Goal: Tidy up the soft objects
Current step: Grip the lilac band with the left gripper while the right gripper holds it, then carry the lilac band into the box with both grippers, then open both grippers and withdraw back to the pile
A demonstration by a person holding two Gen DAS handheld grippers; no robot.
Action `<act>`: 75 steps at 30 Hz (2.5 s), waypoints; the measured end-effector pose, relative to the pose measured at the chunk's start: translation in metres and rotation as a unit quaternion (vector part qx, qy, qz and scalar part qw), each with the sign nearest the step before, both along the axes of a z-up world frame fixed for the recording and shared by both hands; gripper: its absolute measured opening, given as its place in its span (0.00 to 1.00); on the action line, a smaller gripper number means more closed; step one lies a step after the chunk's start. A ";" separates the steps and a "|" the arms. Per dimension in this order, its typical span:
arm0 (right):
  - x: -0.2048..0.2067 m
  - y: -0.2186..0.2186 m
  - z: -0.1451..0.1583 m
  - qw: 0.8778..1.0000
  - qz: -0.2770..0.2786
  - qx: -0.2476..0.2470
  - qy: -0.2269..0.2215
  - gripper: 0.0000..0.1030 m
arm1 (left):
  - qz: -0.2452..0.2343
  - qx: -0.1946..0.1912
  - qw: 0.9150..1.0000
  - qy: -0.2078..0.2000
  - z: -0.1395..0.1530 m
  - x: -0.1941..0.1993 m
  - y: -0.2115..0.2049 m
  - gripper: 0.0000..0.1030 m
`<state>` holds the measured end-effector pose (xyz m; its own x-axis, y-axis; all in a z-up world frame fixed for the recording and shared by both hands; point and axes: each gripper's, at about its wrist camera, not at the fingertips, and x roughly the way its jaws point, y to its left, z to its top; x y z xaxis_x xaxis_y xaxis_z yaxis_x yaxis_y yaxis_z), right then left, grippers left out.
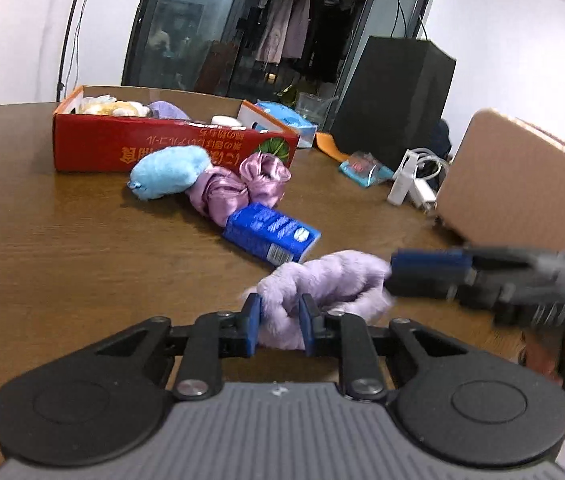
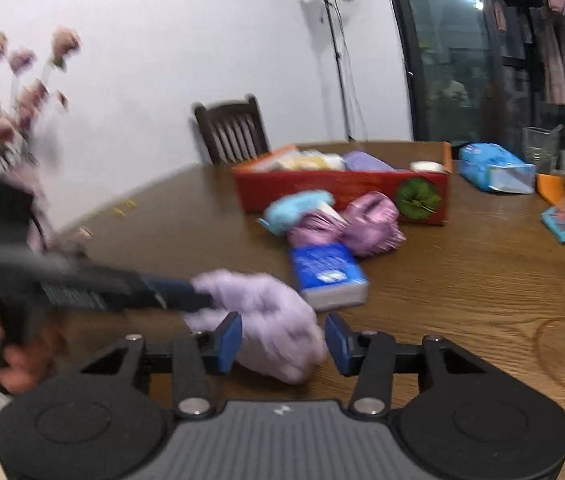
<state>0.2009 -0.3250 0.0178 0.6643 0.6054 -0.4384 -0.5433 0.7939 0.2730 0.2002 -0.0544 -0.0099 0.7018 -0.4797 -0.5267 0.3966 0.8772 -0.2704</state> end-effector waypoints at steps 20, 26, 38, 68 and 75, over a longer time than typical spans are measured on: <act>-0.038 0.003 -0.018 0.993 -0.105 0.023 0.038 0.45 | -0.001 -0.047 0.998 0.040 -0.016 -0.002 0.004 0.34; -0.021 0.006 -0.039 0.988 -0.112 0.072 0.083 0.23 | 0.003 -0.071 0.996 0.056 -0.021 0.003 0.008 0.19; 0.131 0.002 0.079 0.996 -0.068 0.013 -0.050 0.18 | 0.013 -0.102 0.994 -0.027 0.092 0.169 -0.002 0.16; 0.256 0.014 0.103 0.986 -0.101 -0.132 -0.006 0.55 | 0.082 0.040 0.995 -0.038 0.114 0.243 0.006 0.71; 0.163 0.008 0.110 0.984 -0.127 -0.063 -0.110 0.85 | 0.158 0.114 0.966 -0.172 0.120 0.132 0.021 0.90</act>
<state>0.3637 -0.3170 0.1282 0.8743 0.3580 -0.3278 -0.3585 0.9315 0.0612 0.3317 -0.0329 0.1102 0.9465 -0.1114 -0.3029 0.1308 0.9904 0.0442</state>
